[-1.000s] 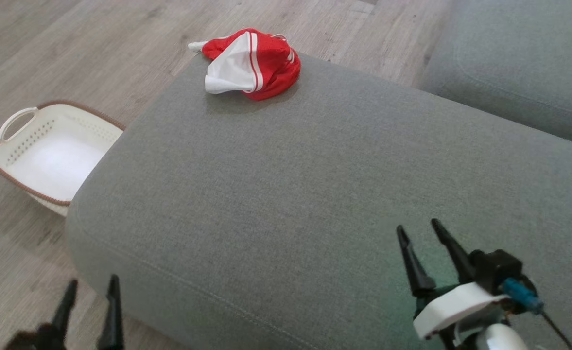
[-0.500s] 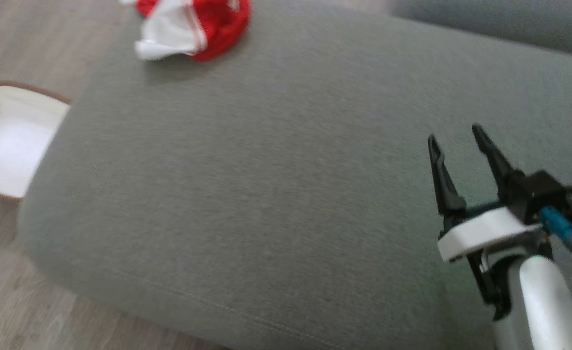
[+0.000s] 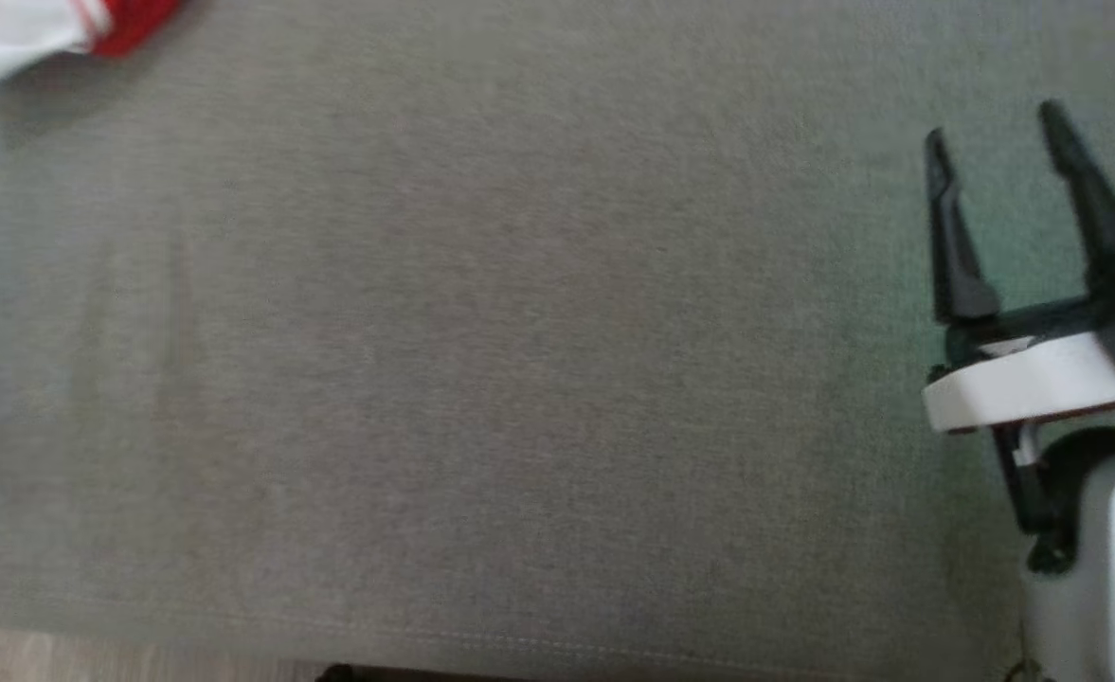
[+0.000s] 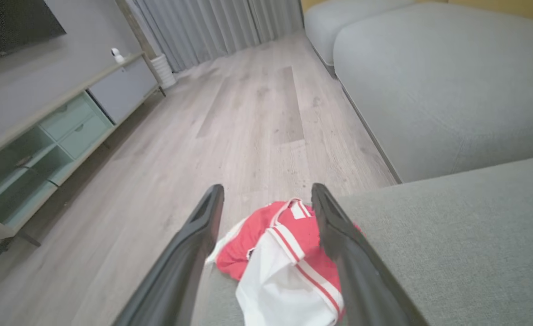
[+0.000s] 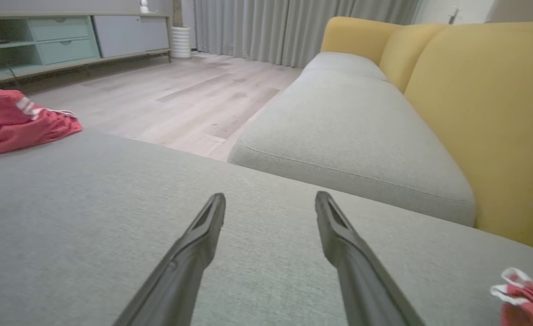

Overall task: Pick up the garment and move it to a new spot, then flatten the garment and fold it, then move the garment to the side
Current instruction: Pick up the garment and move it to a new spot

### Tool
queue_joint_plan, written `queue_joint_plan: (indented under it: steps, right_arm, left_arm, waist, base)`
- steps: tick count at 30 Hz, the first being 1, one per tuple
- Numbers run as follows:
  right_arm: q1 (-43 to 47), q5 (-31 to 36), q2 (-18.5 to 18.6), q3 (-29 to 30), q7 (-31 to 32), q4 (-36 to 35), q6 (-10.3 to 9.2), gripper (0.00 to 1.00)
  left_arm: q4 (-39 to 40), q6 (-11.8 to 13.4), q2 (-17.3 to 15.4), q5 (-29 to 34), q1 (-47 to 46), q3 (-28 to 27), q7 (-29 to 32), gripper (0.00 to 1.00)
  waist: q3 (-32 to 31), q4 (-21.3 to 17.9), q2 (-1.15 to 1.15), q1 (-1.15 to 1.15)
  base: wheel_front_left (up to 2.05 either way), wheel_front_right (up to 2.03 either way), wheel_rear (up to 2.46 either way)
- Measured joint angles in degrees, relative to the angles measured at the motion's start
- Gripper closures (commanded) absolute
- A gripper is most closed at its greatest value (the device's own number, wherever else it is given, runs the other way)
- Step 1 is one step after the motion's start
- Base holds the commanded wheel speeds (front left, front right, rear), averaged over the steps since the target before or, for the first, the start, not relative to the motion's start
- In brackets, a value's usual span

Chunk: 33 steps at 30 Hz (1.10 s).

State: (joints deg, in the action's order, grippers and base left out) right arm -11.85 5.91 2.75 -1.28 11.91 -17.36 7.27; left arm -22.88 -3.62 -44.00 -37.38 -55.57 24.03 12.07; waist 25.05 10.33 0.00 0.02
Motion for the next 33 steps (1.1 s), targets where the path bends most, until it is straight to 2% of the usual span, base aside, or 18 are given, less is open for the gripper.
queue_joint_plan:
  steps: [3, 10, 14, 19, 20, 22, 23, 33]
  right_arm:
    - [-0.5, 0.7, 0.0, 0.7, 1.3, -3.2, 0.0, 0.0]
    - [-0.5, 0.7, 0.0, 1.9, 2.2, -6.7, 0.0, 0.0]
    - [-0.6, 0.5, 0.0, 1.9, 2.2, -6.8, 0.0, 0.0]
    - [-0.6, -0.2, 0.0, 2.0, 1.9, -7.1, 0.0, 0.0]
    - [-0.6, -0.2, 0.0, 2.1, 1.8, -7.2, 0.0, 0.0]
    - [-0.6, -0.2, 0.0, 2.2, 1.7, -7.2, 0.0, 0.0]
    - [-0.6, -0.2, 0.0, 2.3, 1.6, -7.2, 0.0, 0.0]
    - [-0.6, -3.3, 0.0, 2.1, -1.7, -0.7, 0.0, 0.0]
  left_arm:
    - [-4.8, -0.7, 2.2, 1.5, -2.8, 1.8, -0.3, 0.0]
    - [-14.7, -1.9, 4.8, 4.7, -7.0, 4.6, -3.5, 0.0]
    - [-20.3, -1.8, 4.4, 7.3, -9.4, 5.6, -4.2, 0.0]
    - [-25.5, -0.2, 3.9, 8.5, -12.4, 5.5, -6.9, 0.0]
    - [-26.1, -0.3, 3.9, 8.6, -12.8, 5.5, -7.3, 0.19]
    - [-27.5, -0.5, 4.2, 8.6, -13.6, 5.6, -8.1, 0.96]
    - [-28.1, -0.5, 4.5, 8.7, -13.8, 5.7, -8.8, 1.0]
    - [-31.3, -2.5, 5.8, 12.3, -17.6, 10.0, -14.3, 1.0]
  waist:
    - [3.1, -1.7, 0.0, 0.0]
    - [9.8, -4.4, 0.0, 0.0]
    - [12.3, -5.9, 0.0, -0.01]
    - [14.1, -7.3, 0.0, -0.01]
    - [14.3, -7.4, 0.0, -0.01]
    - [14.5, -7.5, 0.0, -0.01]
    - [14.4, -7.5, 0.0, -0.01]
    - [9.0, -7.6, 0.0, -0.02]
  base:
    - [0.0, 0.0, 0.0]
    - [0.0, 0.0, 0.0]
    - [0.0, 0.0, 0.0]
    - [0.0, 0.0, 0.0]
    - [0.0, 0.0, 0.0]
    - [0.0, 0.0, 0.0]
    - [0.0, 0.0, 0.0]
    - [0.0, 0.0, 0.0]
